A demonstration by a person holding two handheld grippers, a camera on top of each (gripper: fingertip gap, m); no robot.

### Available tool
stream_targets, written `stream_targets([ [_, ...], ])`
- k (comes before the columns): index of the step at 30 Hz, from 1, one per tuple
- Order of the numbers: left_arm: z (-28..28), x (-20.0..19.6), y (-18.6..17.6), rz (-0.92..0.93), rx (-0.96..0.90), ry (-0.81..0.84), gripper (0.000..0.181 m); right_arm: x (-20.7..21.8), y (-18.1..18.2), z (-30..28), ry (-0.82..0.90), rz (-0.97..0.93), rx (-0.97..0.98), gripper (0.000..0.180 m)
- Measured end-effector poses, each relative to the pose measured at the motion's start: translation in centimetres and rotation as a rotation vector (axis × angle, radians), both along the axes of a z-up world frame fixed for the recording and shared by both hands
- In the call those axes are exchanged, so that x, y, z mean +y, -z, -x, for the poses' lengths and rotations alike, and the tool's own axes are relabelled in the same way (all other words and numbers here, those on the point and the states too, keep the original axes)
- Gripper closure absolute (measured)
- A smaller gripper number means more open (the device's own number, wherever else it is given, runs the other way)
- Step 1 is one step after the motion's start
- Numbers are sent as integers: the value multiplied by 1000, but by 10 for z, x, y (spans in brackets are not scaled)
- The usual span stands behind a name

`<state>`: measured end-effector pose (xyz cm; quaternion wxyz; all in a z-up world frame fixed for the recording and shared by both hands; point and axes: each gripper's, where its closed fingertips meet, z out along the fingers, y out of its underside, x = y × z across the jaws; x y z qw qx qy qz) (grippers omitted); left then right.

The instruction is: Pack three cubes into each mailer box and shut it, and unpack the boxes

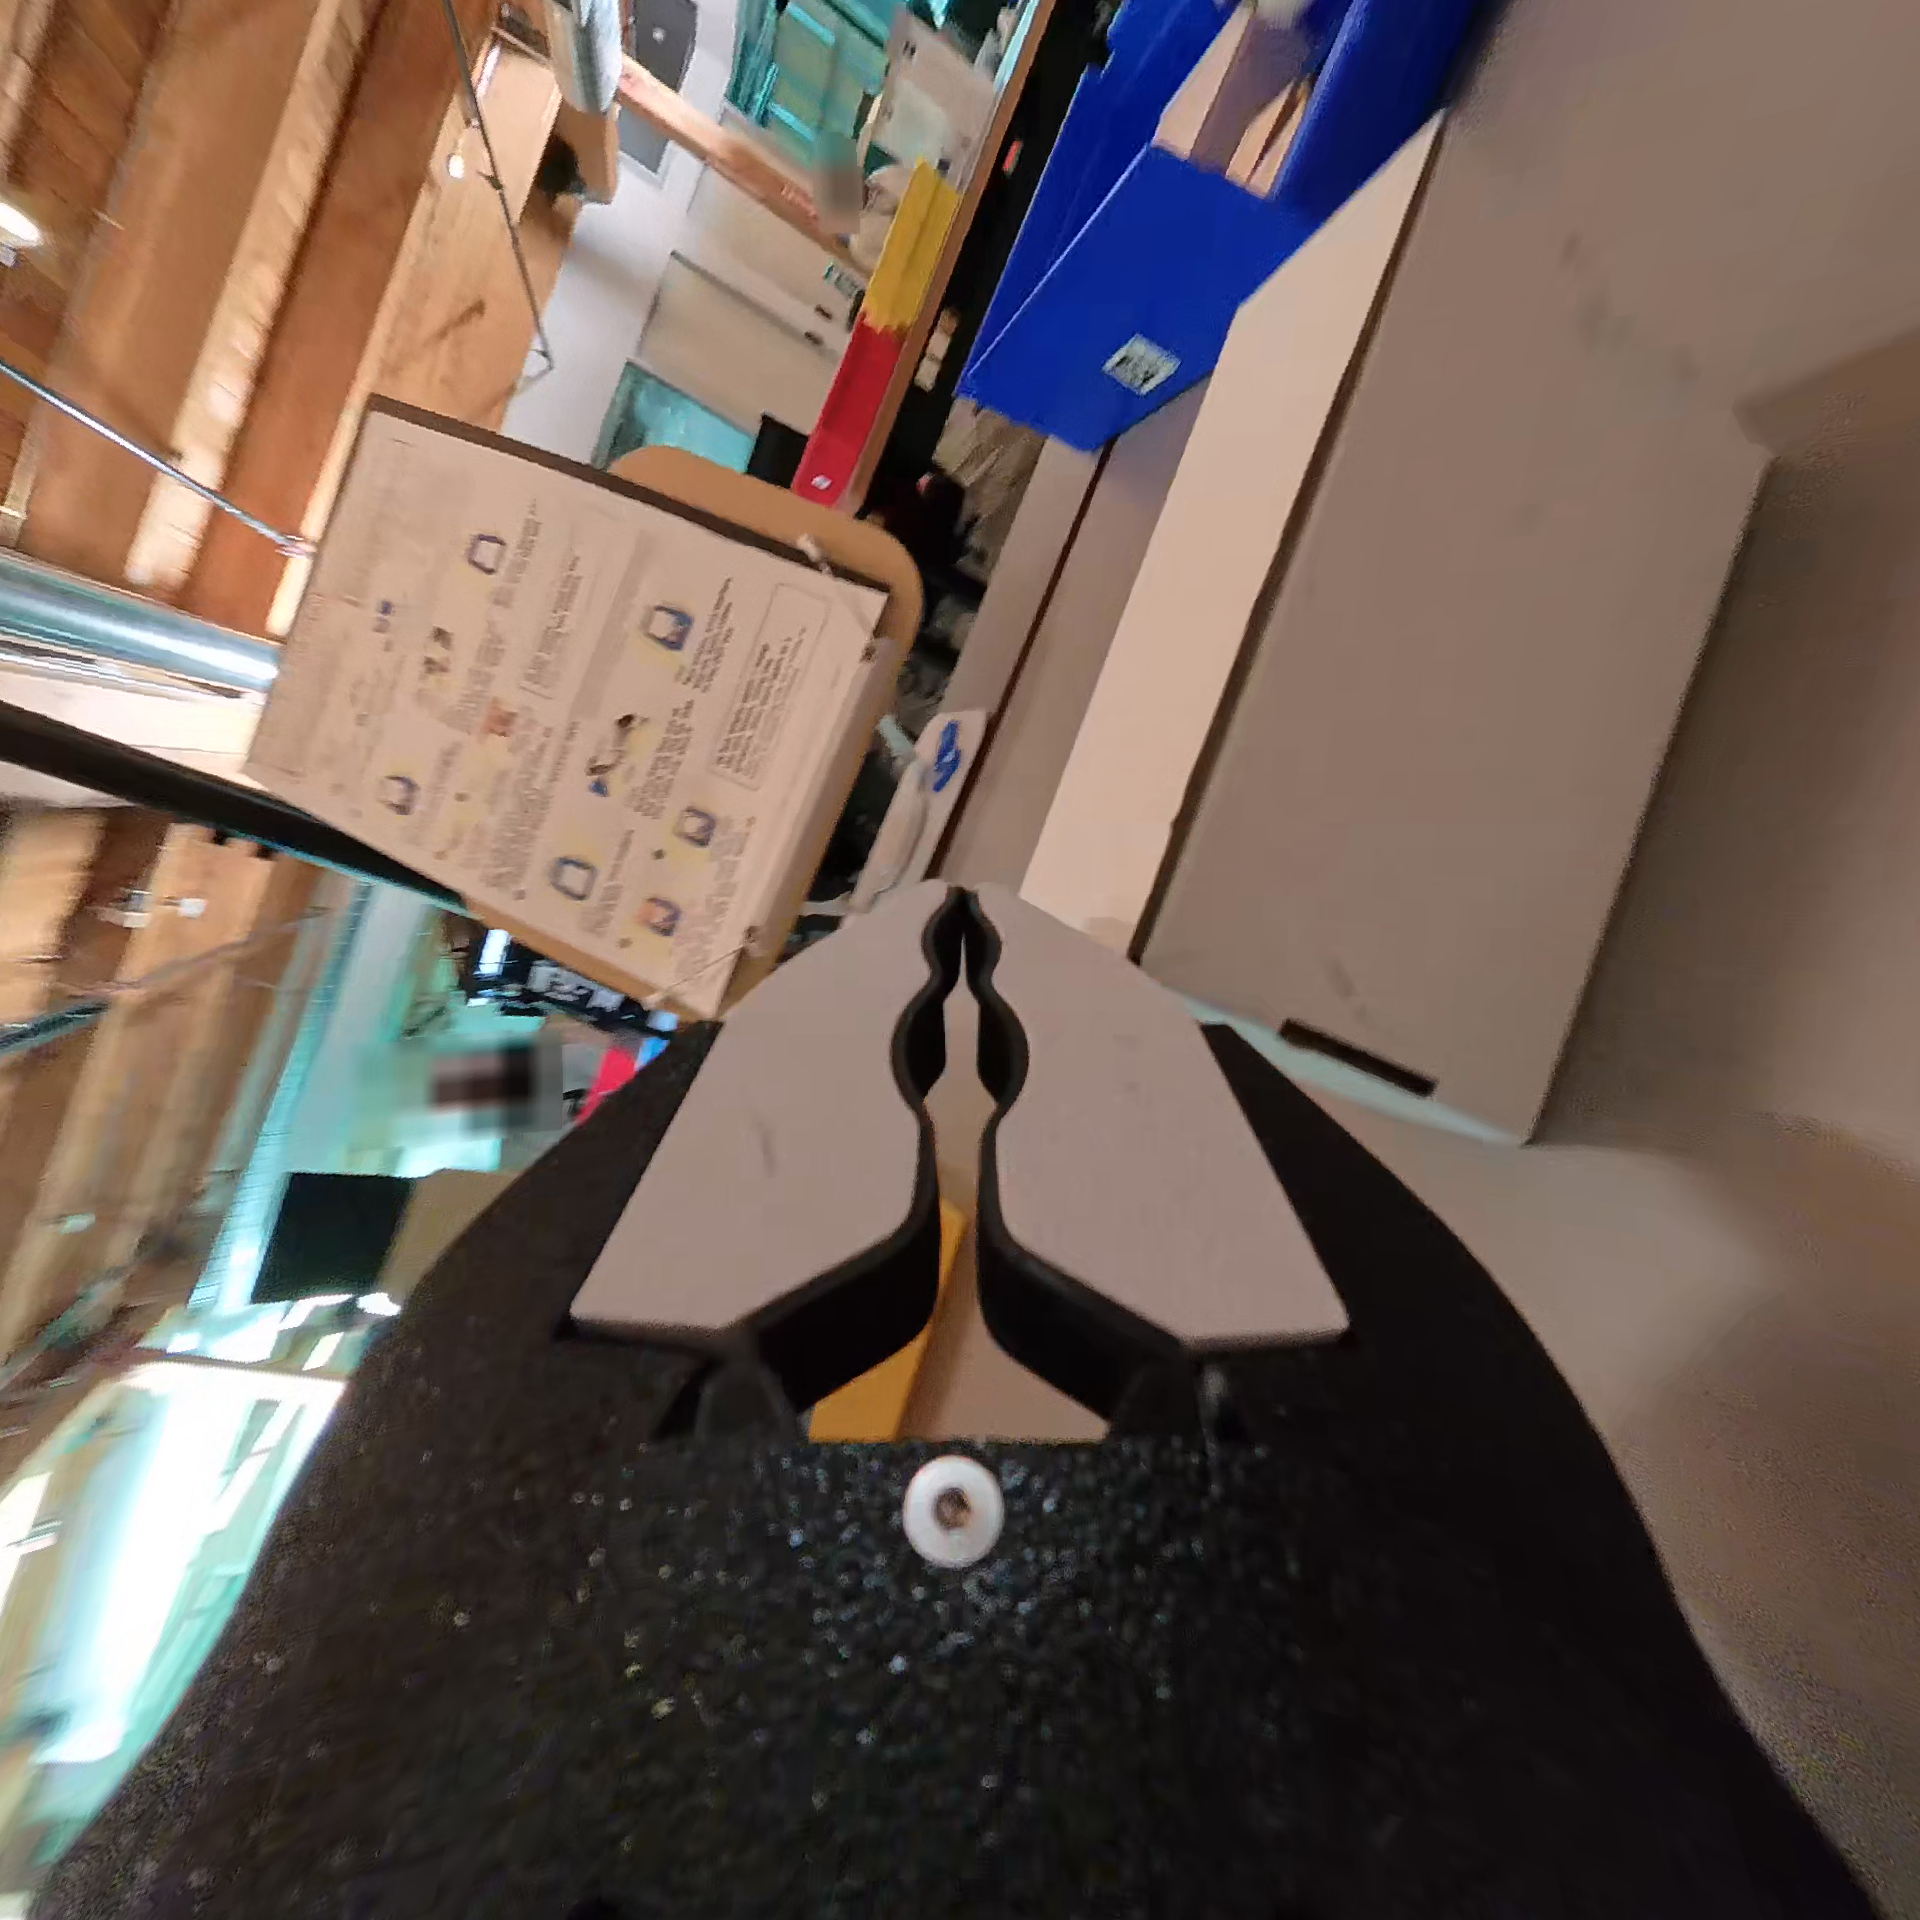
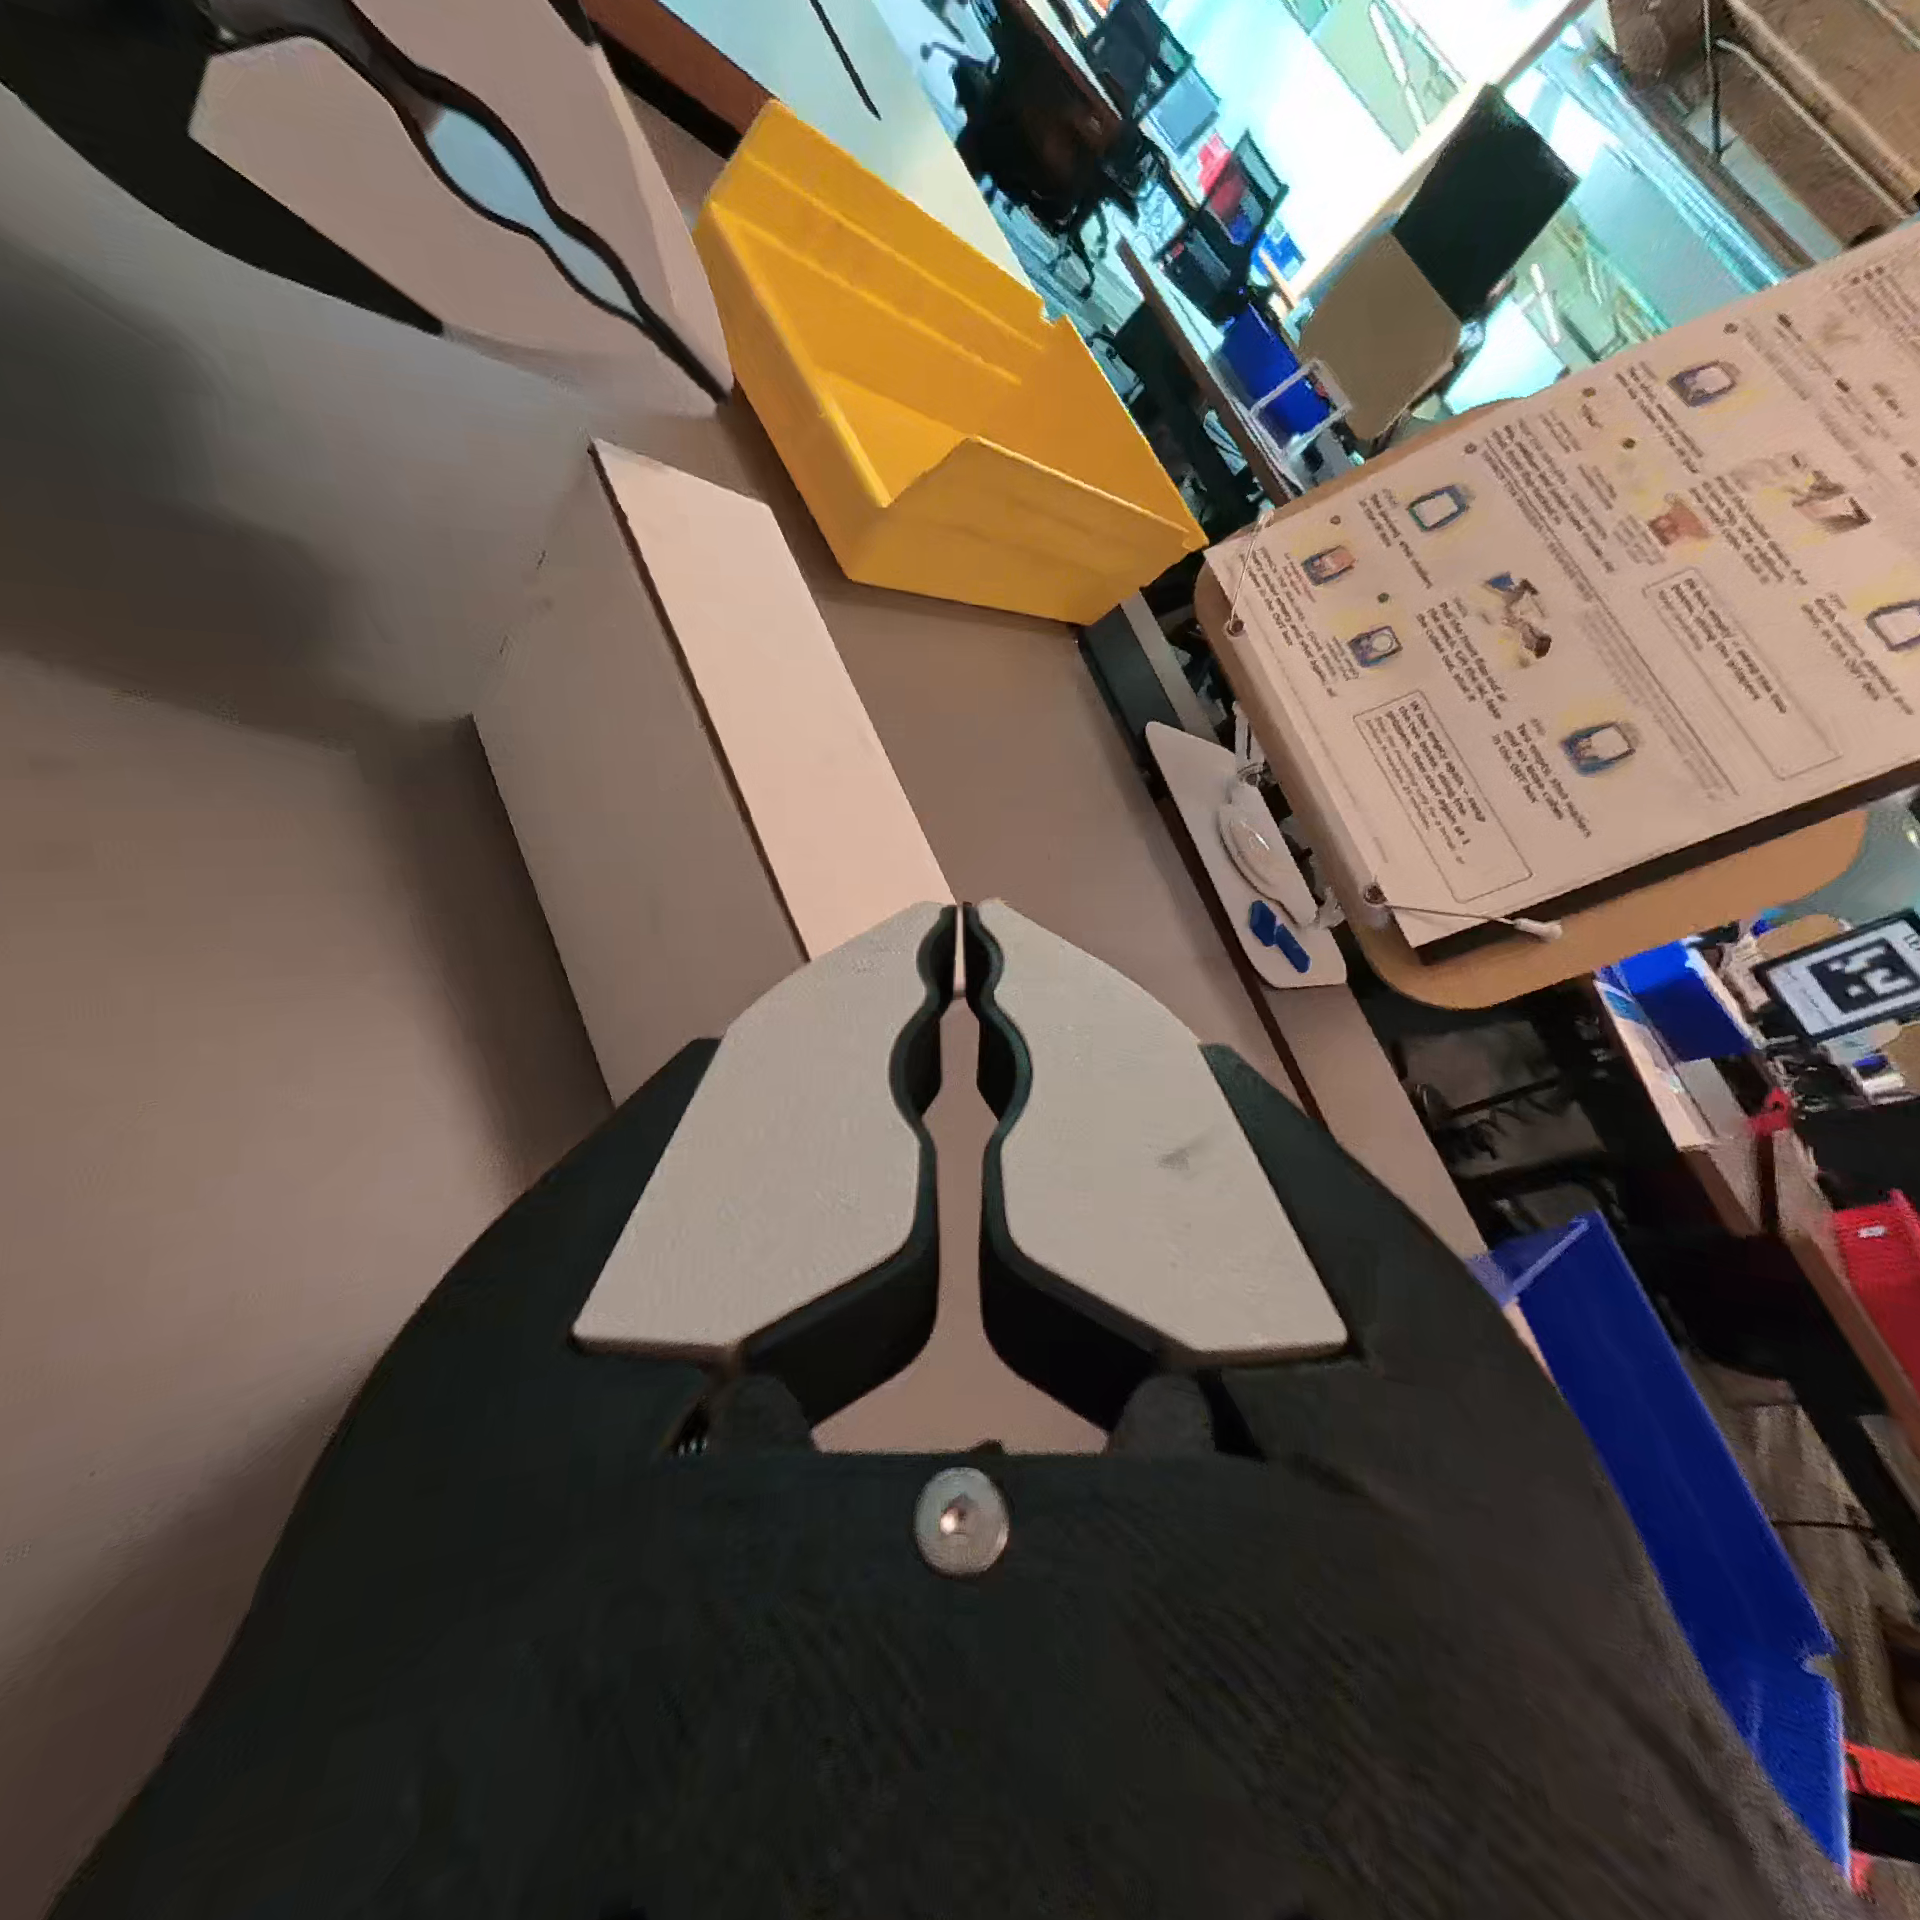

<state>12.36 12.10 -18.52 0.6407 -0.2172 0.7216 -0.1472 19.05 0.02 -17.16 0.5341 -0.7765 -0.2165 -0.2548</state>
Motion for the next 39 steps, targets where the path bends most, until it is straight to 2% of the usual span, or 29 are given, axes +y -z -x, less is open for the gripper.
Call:
stream_targets([
  [1, -2, -3, 0, 42, 8, 11, 181, 4, 0, 2, -1, 6, -20, 174],
  [3, -7, -2, -5, 144, -18, 2, 181, 15, 3, 14, -55, 44, -34, 150],
  [5, -12, 4, -12, 312, -41, -12, 179, 26, 13, 33, -152, 156, 26, 128],
  [7, -16, 14, -19, 490, -57, -25, 174, 41, 14, 37, -176, 247, 34, 110],
  [8, -17, 19, -19, 566, -47, -34, 172, 49, 15, 33, -175, 302, 23, 108],
  [9, -18, 25, -17, 628, -29, -44, 163, 55, 17, 30, -176, 369, 26, 104],
  [11, -18, 31, -13, 696, -10, -45, 145, 63, 29, 29, -199, 543, 101, 83],
  [14, -15, 37, -15, 719, -6, -37, 140, 67, 50, 33, -263, 787, 220, 92],
  [16, -13, 38, -16, 740, 7, -27, 138, 73, 56, 35, -280, 847, 261, 101],
  [17, -11, 38, -15, 741, 21, -20, 138, 74, 58, 39, -304, 870, 277, 115],
  [24, -2, 61, 4, 699, 65, -93, 138, 71, 57, 49, -363, 824, 207, 119],
  [26, -1, 64, 7, 705, 71, -101, 139, 63, 54, 41, -325, 802, 154, 119],
  [28, 0, 68, 8, 702, 72, -116, 139, 52, 40, 25, -273, 749, 95, 119],
  [31, 2, 71, 8, 693, 71, -126, 140, 33, -3, -23, -127, 596, 25, 119],
  [36, 2, 76, 13, 686, 81, -140, 141, -18, -86, -156, 264, 345, -245, 119],
  [39, -1, 74, 15, 713, 89, -130, 142, -47, -111, -237, 440, 302, -478, 119],
])
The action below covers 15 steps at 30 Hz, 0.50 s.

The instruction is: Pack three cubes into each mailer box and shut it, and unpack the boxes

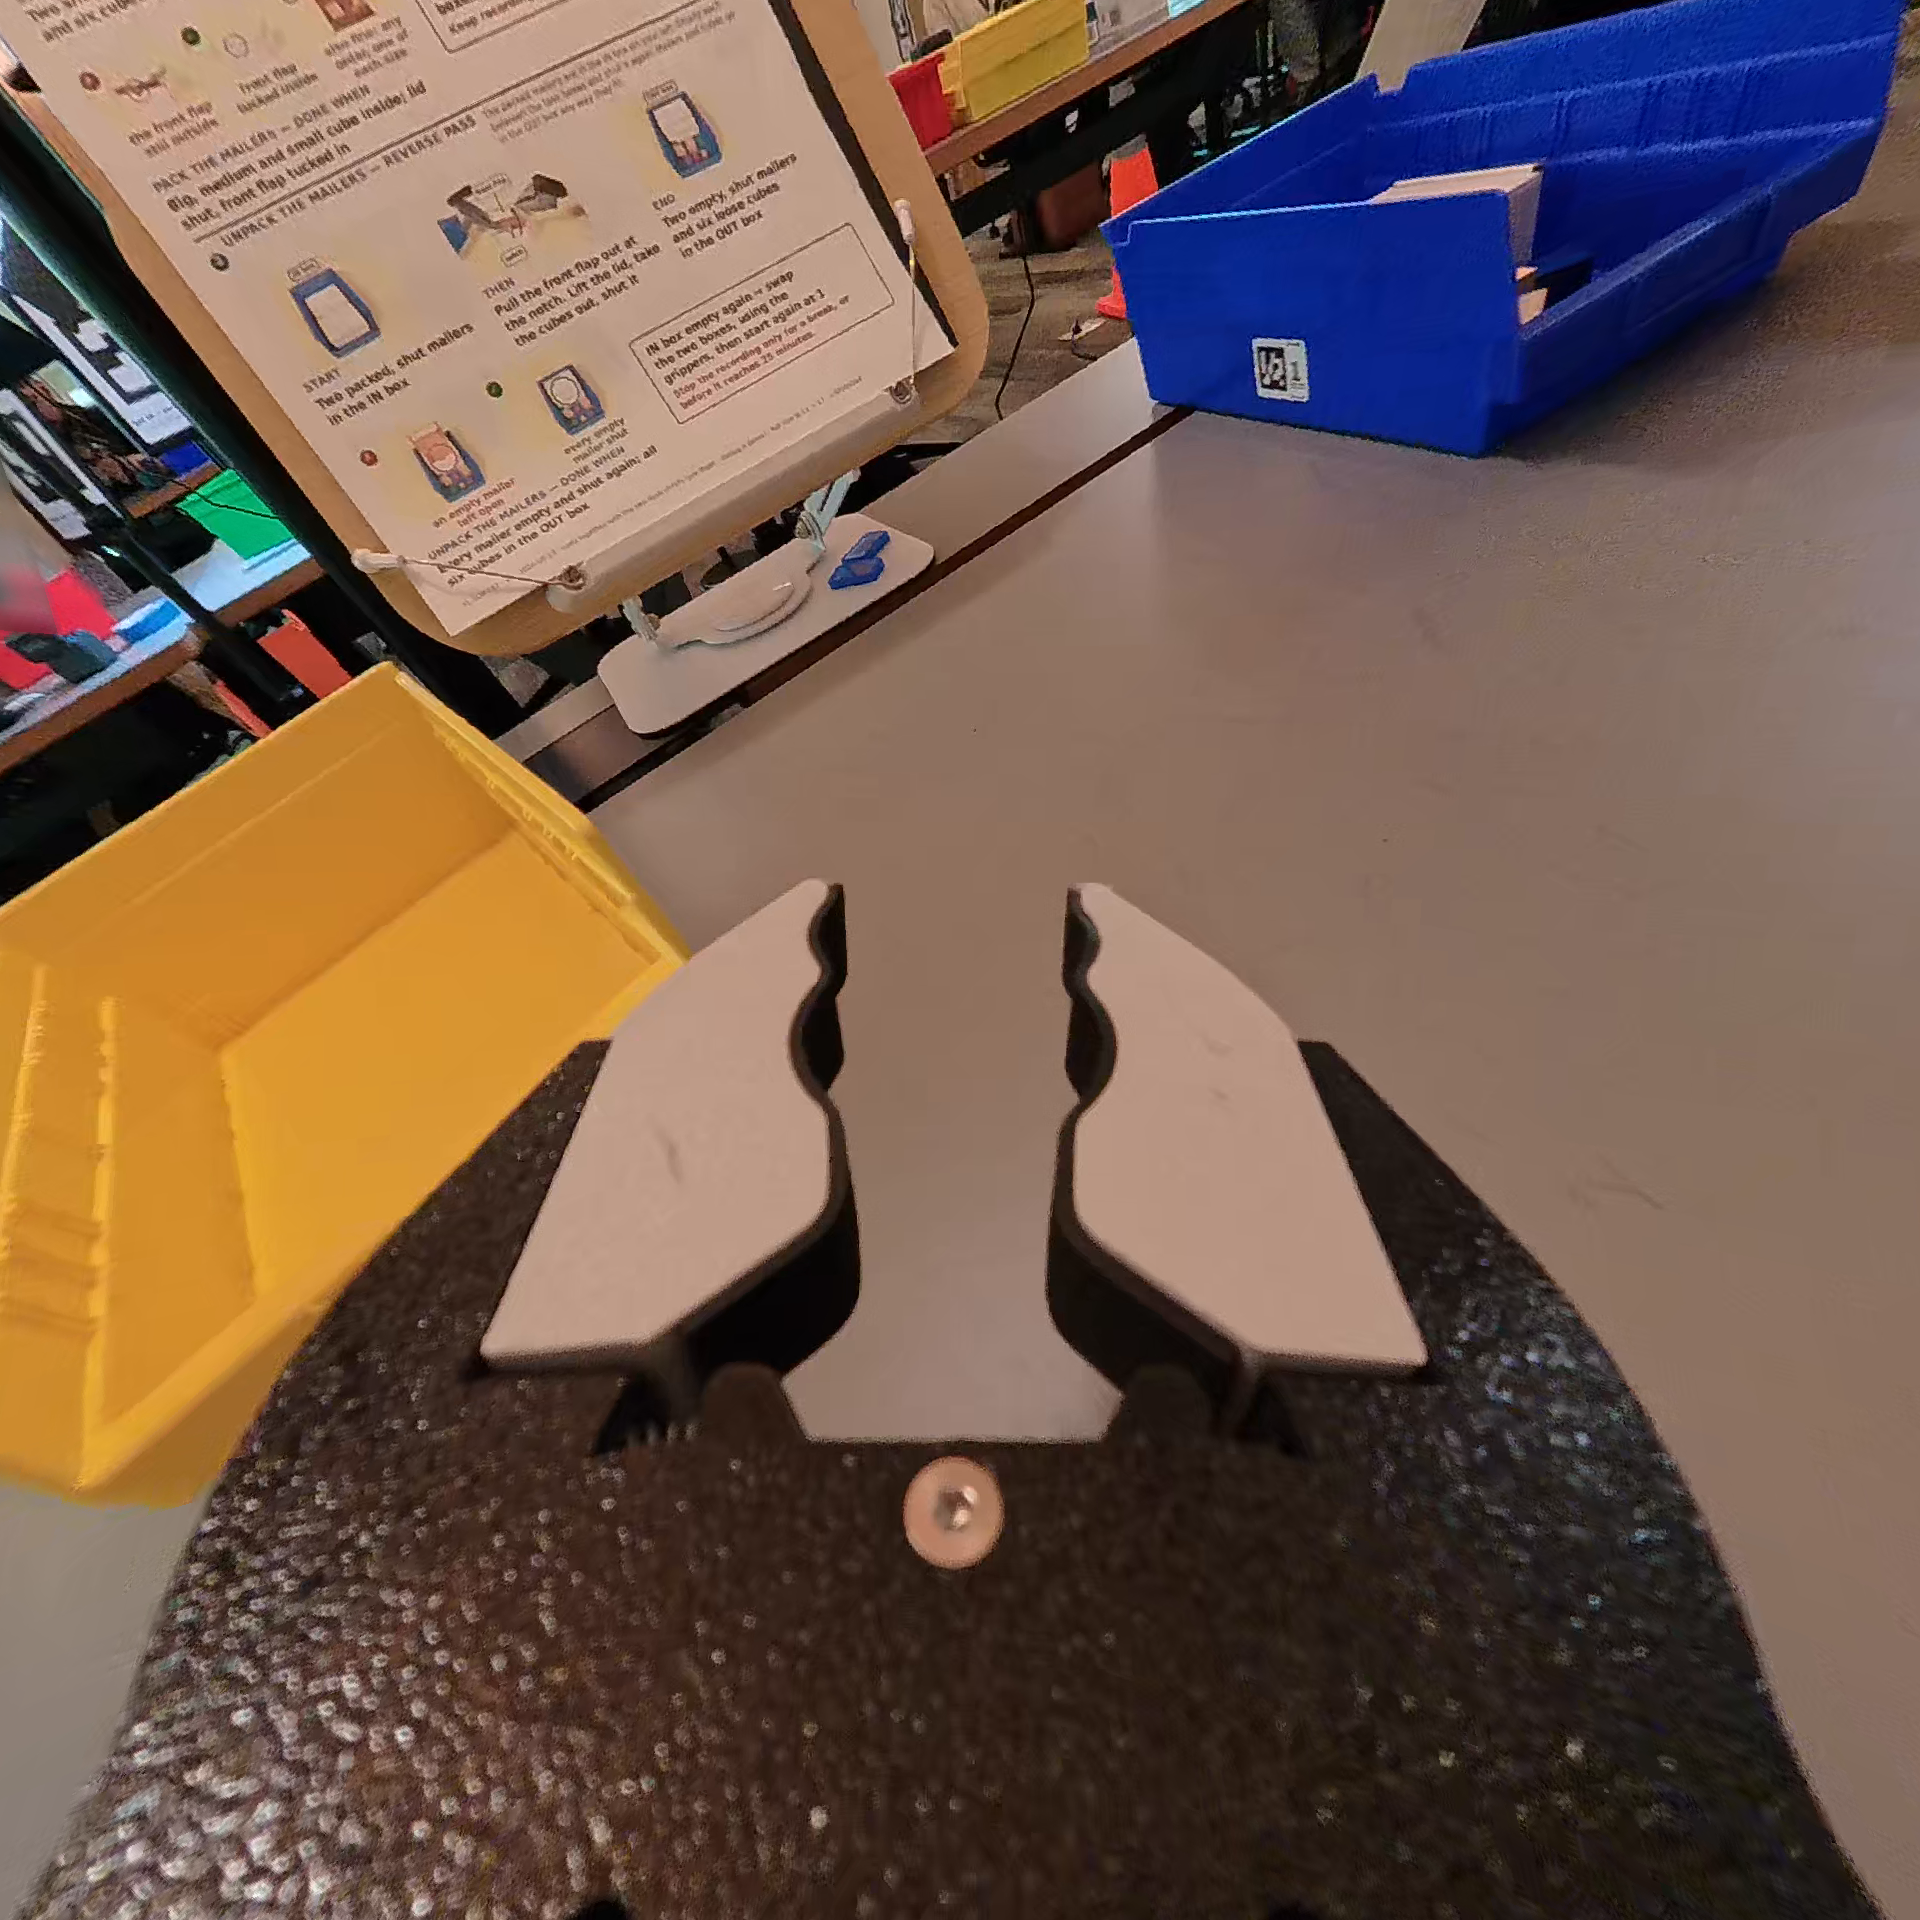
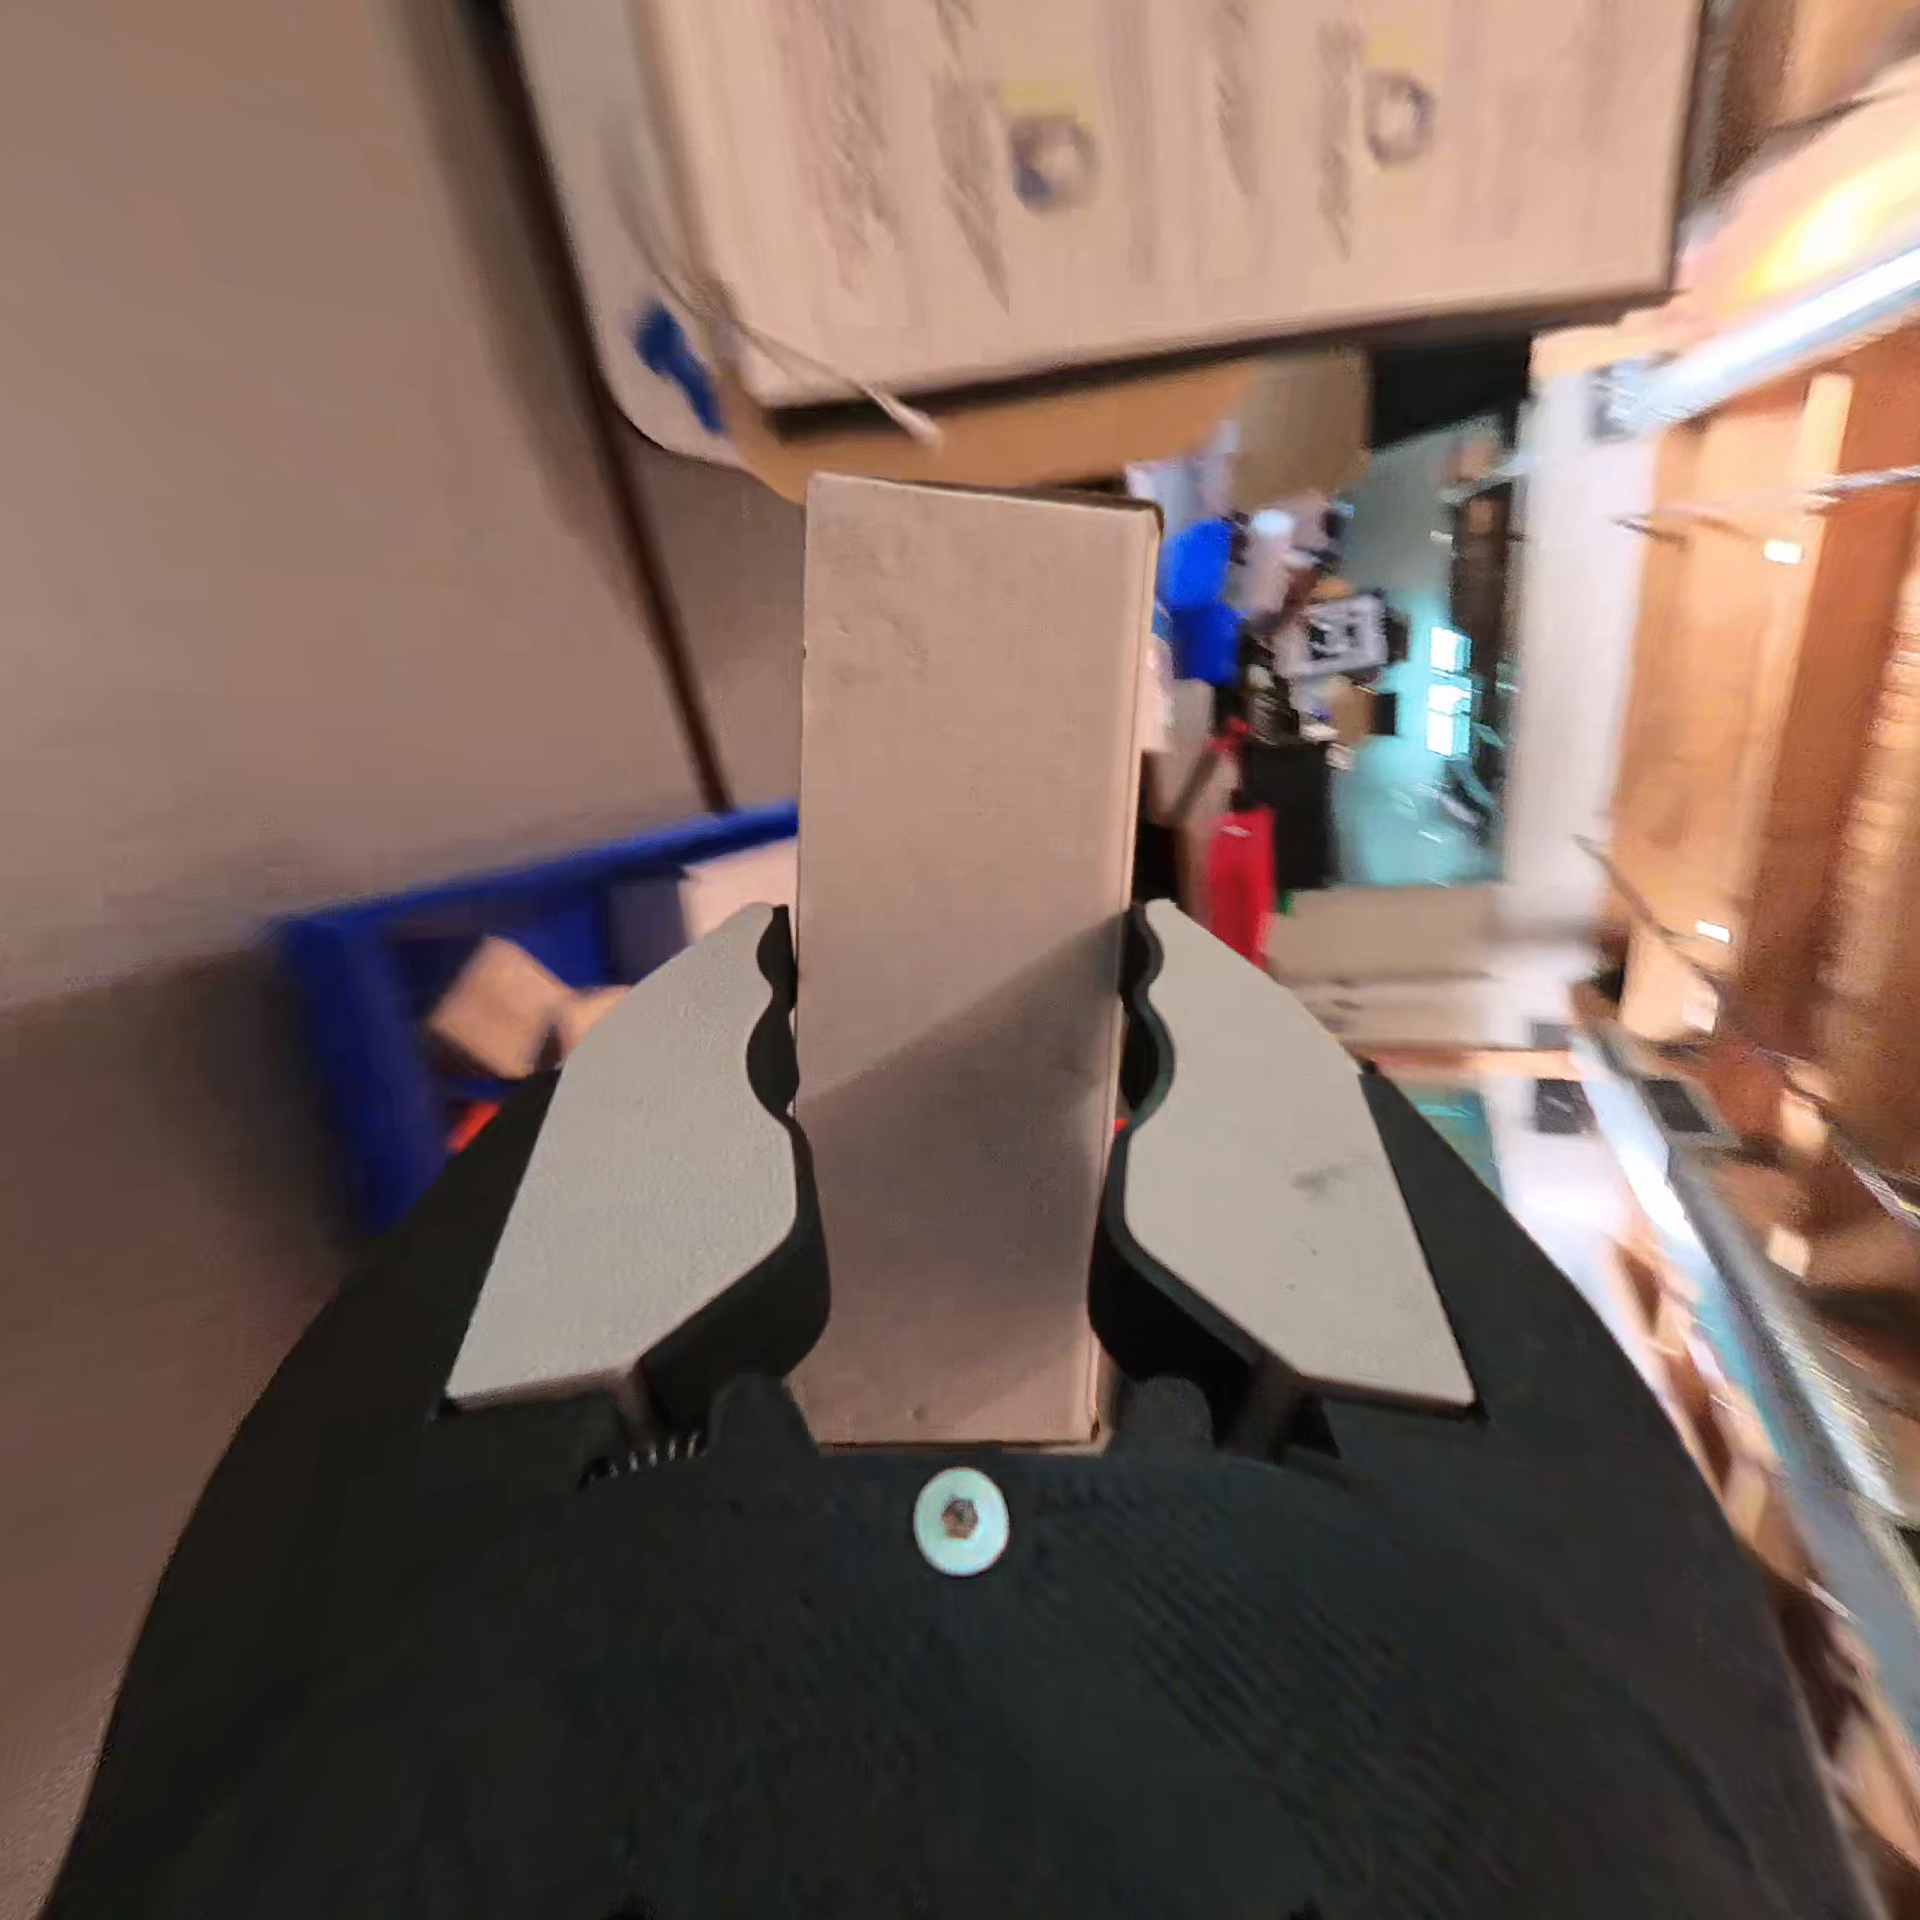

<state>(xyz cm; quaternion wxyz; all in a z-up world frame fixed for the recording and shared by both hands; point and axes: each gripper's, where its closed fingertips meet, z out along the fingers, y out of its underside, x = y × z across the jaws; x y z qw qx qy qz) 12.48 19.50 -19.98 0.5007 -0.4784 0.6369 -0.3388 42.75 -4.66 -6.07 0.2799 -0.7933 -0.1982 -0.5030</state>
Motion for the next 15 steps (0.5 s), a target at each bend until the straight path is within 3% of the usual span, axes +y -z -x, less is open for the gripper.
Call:
stream_targets([
  [3, -3, -8, -1, 46, 0, 29, 142, -11, 6, -62, 42, -7, -129, 119],
  [8, -10, -19, 0, 27, 8, 66, 143, -16, 65, -131, 117, 92, -165, 119],
  [15, -21, -38, 17, -5, 72, 130, 145, 14, 103, -162, 32, 15, -182, 119],
])
